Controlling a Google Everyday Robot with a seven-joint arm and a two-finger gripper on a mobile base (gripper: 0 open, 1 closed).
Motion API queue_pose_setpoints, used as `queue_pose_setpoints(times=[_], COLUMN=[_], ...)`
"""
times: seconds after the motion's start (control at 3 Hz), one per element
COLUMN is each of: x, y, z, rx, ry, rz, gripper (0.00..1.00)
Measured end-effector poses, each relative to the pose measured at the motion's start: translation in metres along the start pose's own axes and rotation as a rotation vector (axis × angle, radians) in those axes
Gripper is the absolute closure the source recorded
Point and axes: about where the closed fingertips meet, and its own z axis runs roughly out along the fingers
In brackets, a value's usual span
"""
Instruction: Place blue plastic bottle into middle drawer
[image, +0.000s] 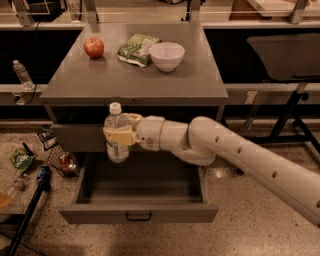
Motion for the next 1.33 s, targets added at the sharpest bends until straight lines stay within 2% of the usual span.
queue_pose_setpoints(times=[0.33, 0.67, 1.0, 1.33], x=[0.043, 0.091, 0.141, 0.141], y=[0.012, 0.019, 0.026, 0.026], z=[0.018, 0.046, 0.089, 0.089], rx=[-0.035, -0.12, -0.234, -0.233], ry=[-0.062, -0.114, -0.102, -0.102], rz=[0.073, 0.083, 0.012, 0.012], gripper=[1.0, 1.0, 1.0, 1.0])
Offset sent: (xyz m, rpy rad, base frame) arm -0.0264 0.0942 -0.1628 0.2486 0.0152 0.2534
